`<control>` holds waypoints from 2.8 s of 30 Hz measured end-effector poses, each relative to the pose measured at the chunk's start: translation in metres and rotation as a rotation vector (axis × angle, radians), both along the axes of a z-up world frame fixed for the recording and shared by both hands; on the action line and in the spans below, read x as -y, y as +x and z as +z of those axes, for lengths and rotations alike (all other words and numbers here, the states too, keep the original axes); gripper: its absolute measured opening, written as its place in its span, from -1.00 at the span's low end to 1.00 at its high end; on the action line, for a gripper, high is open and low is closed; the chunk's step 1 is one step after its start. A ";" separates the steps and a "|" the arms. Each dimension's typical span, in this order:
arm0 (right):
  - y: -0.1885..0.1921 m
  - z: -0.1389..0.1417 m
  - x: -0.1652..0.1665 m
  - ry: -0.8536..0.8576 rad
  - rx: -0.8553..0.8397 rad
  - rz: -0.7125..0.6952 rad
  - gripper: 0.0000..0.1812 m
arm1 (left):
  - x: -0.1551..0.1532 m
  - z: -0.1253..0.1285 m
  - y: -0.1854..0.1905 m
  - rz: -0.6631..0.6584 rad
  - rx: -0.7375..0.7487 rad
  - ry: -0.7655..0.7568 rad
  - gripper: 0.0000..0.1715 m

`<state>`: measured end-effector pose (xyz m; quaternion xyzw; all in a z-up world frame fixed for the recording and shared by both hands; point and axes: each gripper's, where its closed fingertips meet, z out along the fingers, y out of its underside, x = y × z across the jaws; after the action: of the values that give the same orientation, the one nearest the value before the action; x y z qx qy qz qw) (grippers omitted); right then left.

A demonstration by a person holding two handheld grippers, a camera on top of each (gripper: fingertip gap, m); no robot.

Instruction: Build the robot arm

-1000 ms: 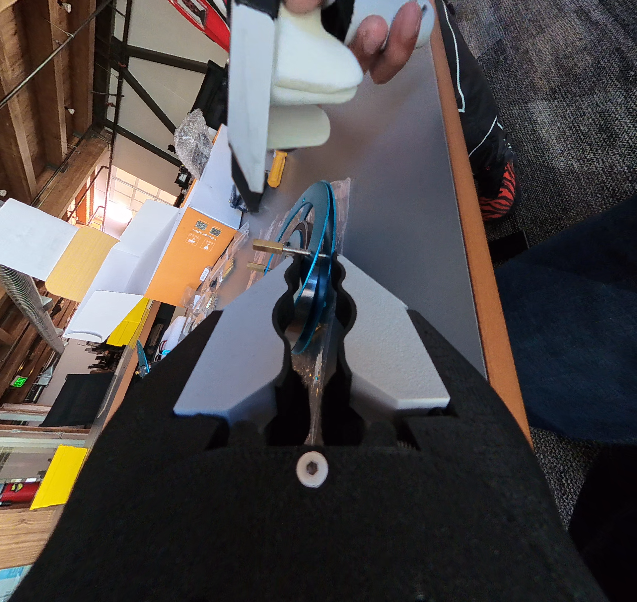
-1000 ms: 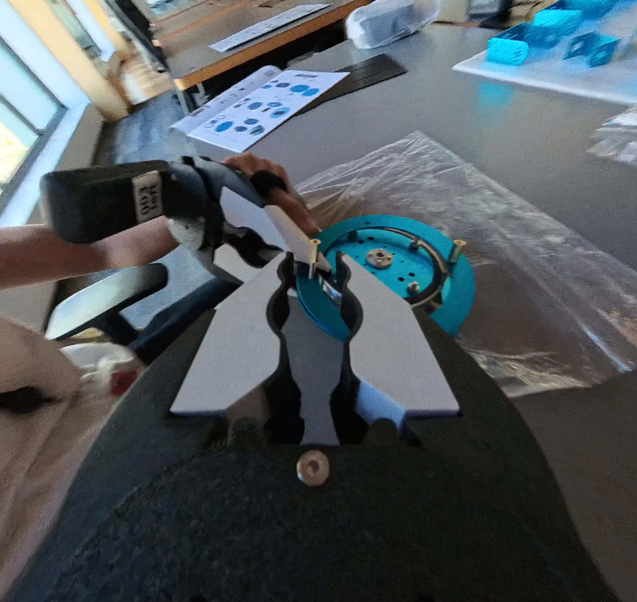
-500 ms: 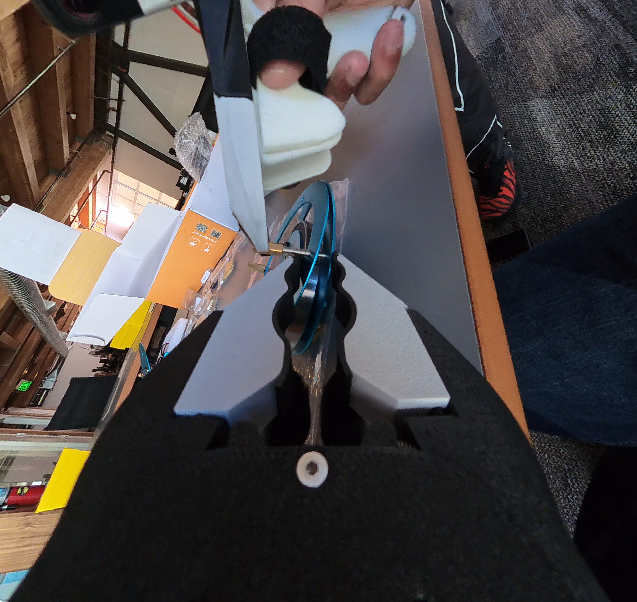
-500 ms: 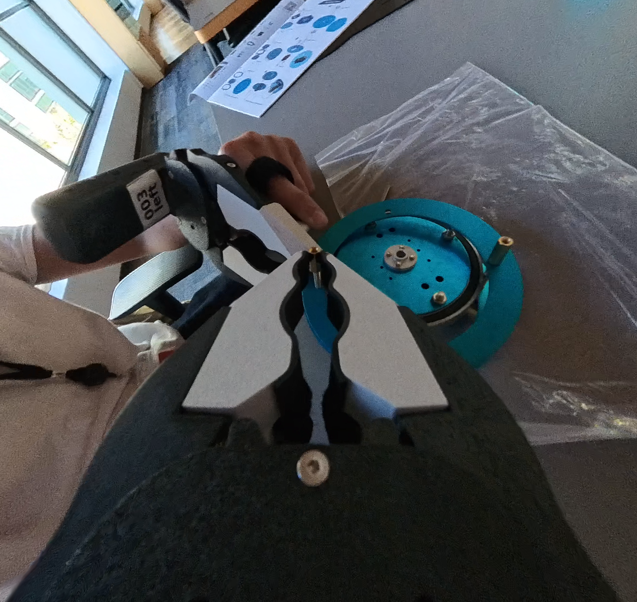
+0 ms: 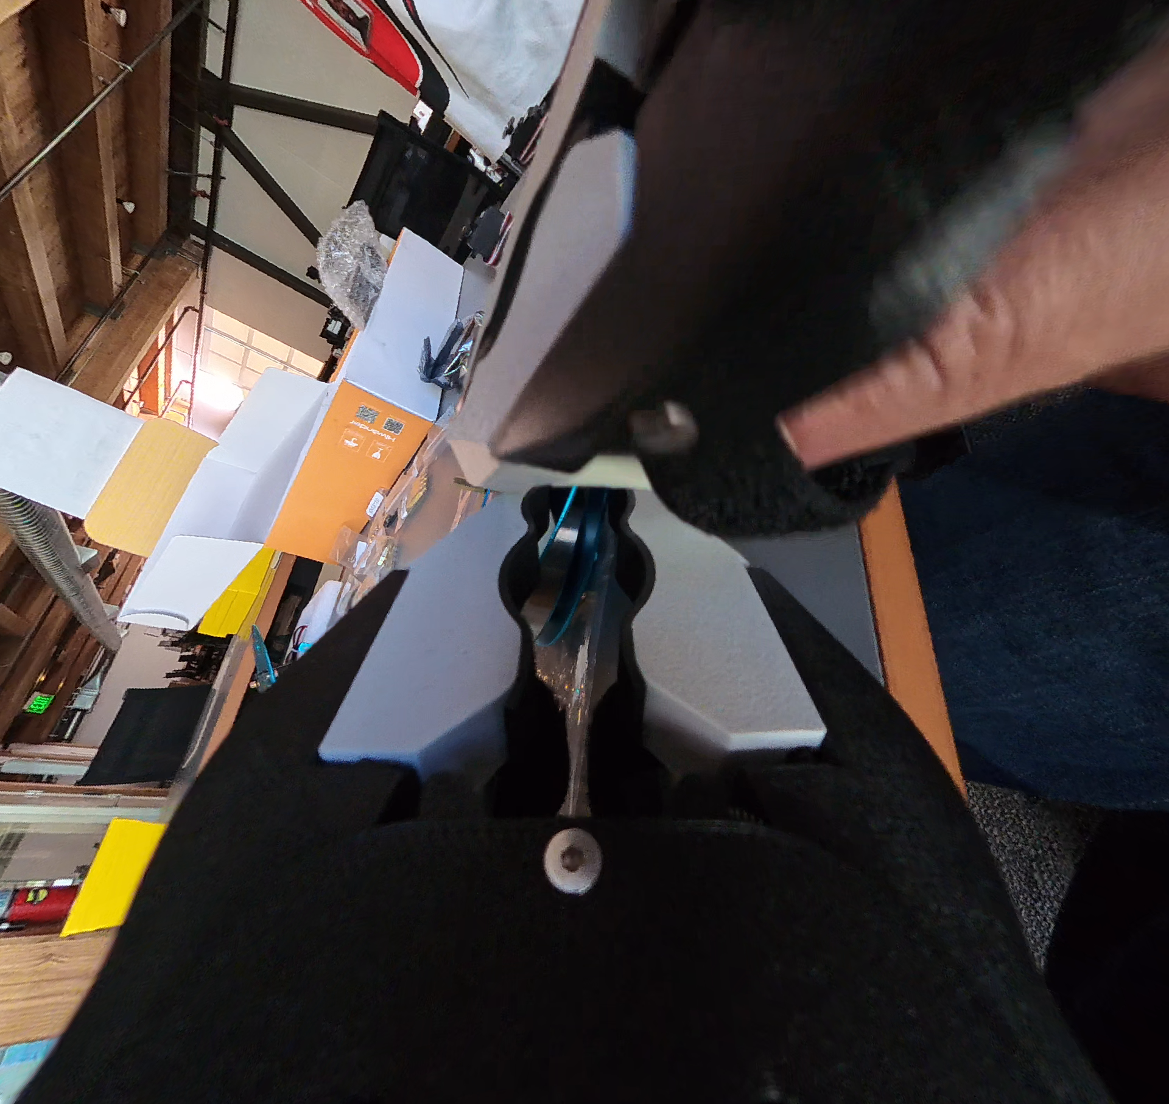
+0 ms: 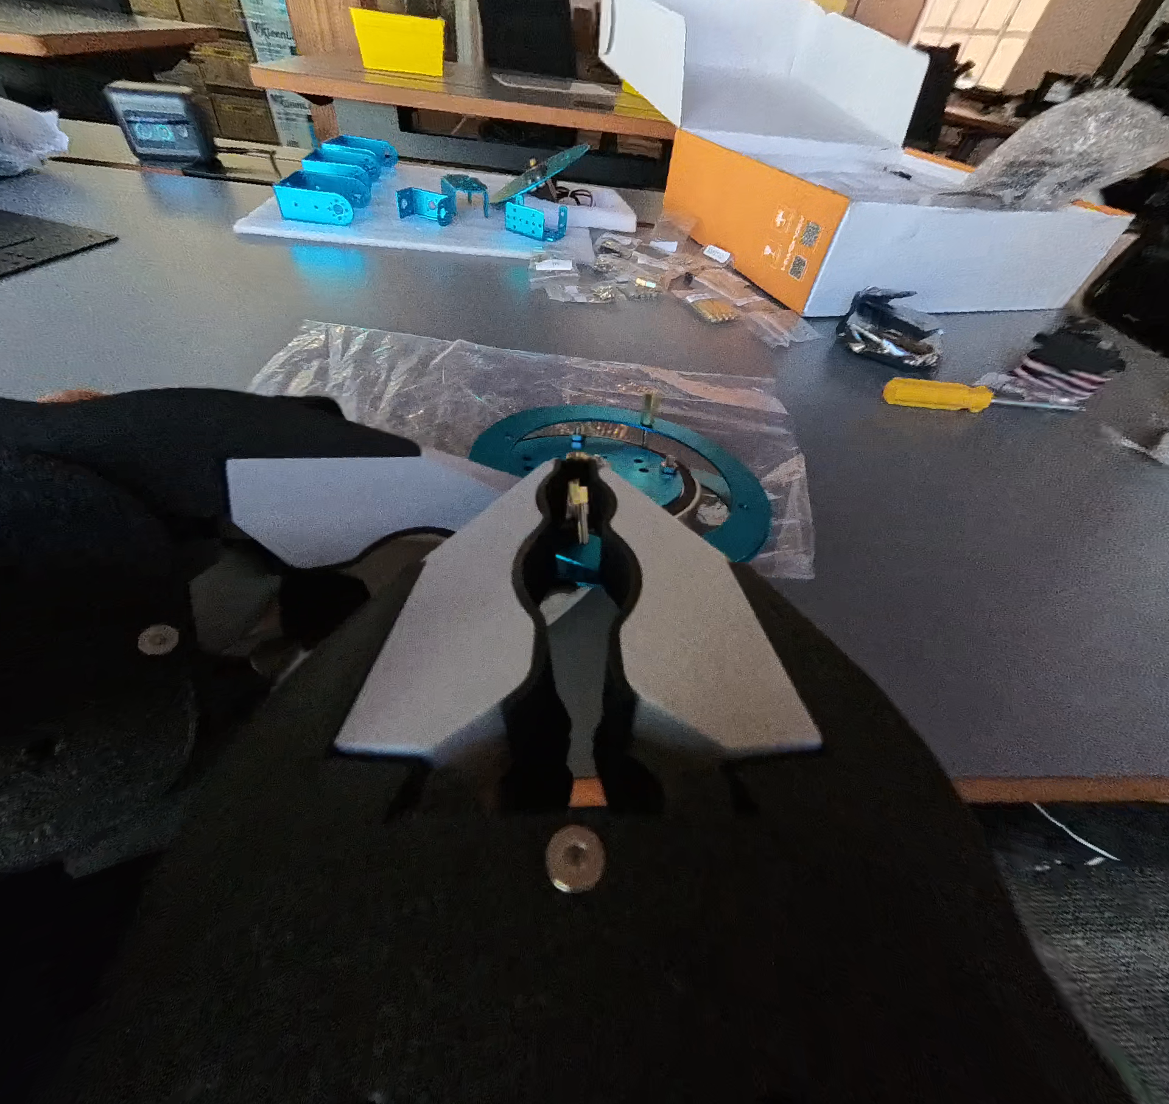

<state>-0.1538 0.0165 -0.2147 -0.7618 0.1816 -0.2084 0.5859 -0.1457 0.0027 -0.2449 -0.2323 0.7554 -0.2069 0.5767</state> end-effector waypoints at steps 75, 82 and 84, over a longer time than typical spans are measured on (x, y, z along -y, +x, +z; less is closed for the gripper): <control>0.002 0.023 0.012 -0.518 -0.086 1.380 -0.59 | 0.003 0.001 0.001 -0.013 0.008 0.015 -0.80; -0.005 0.016 0.002 -0.886 0.095 1.452 -0.80 | 0.003 0.001 0.001 -0.013 0.011 0.020 -0.81; -0.002 0.009 0.003 -0.983 0.112 1.454 -0.80 | 0.003 0.001 0.000 -0.013 0.011 0.020 -0.80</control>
<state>-0.1557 0.0137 -0.2058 -0.8434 -0.4879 0.1248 0.1871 -0.1452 -0.0006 -0.2440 -0.2204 0.7558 -0.2046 0.5817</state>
